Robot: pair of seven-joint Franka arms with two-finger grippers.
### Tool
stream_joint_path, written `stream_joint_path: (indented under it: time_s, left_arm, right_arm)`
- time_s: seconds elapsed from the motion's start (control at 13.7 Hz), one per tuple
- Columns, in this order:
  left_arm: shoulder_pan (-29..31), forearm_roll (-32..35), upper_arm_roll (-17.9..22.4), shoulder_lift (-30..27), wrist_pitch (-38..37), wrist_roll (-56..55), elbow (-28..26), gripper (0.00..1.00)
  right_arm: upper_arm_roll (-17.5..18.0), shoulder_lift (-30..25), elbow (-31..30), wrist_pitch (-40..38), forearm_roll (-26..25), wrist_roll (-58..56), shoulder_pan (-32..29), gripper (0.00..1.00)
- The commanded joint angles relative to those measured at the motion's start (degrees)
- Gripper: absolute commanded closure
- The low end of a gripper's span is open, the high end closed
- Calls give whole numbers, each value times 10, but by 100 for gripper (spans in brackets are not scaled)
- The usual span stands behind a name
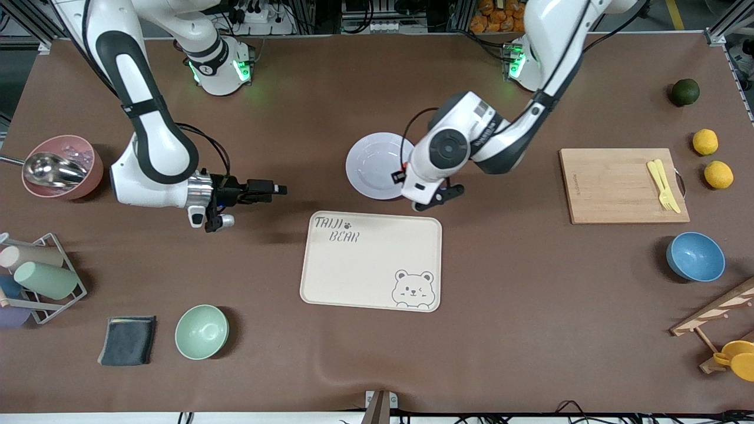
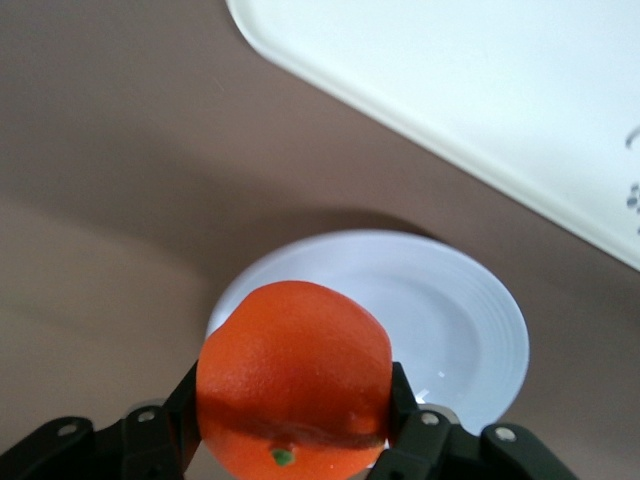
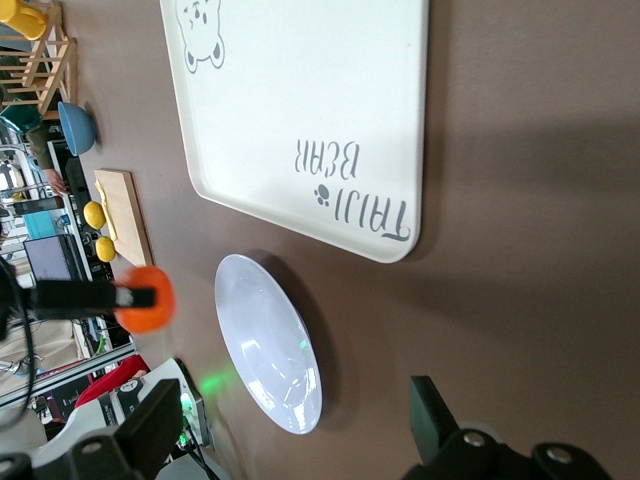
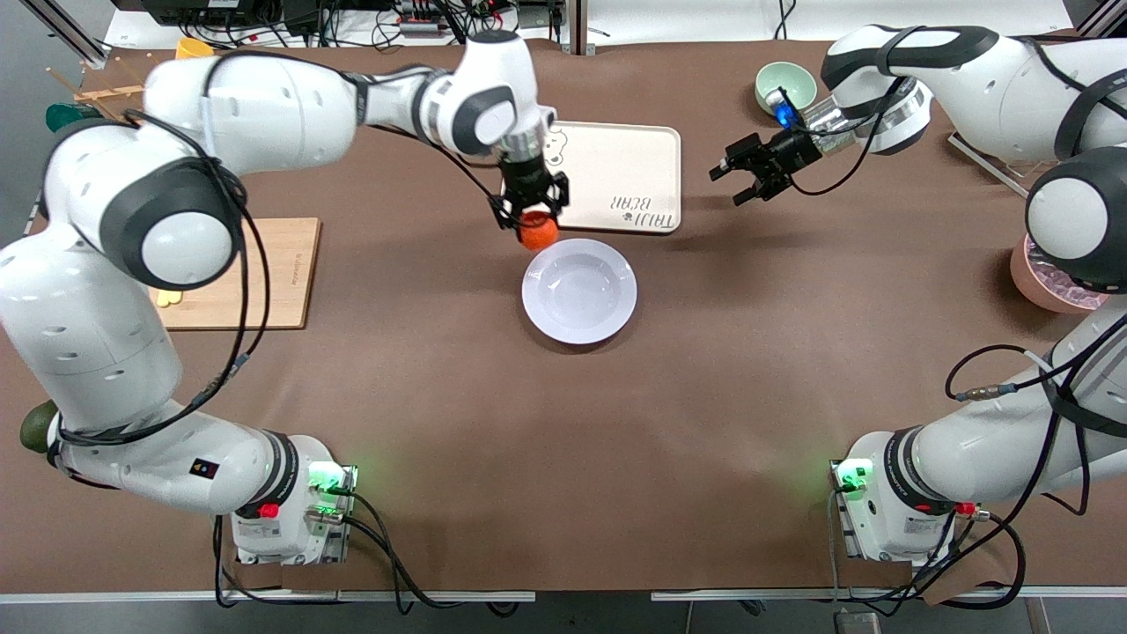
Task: Place orange and plate with both arms
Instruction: 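Carry the orange over the white plate and lower it with the left gripper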
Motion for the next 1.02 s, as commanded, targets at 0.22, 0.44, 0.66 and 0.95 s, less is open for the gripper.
stream_joint_path:
  time_s: [0.22, 0.44, 0.66, 0.95]
  left_arm:
    - [-66, -8, 8, 80, 99, -81, 5, 100]
    - [-78, -6, 11, 100, 110, -100, 1, 57]
    - [-71, 14, 16, 82, 107, -106, -1, 0]
    - [-16, 62, 23, -23, 50, -109, 13, 0]
  right_arm:
    - [-3, 7, -26, 34, 80, -75, 33, 0]
    - [-3, 7, -29, 43, 98, -75, 51, 0]
    - [-3, 7, -33, 59, 106, -75, 64, 4]
    - [-3, 36, -49, 58, 219, -195, 75, 2]
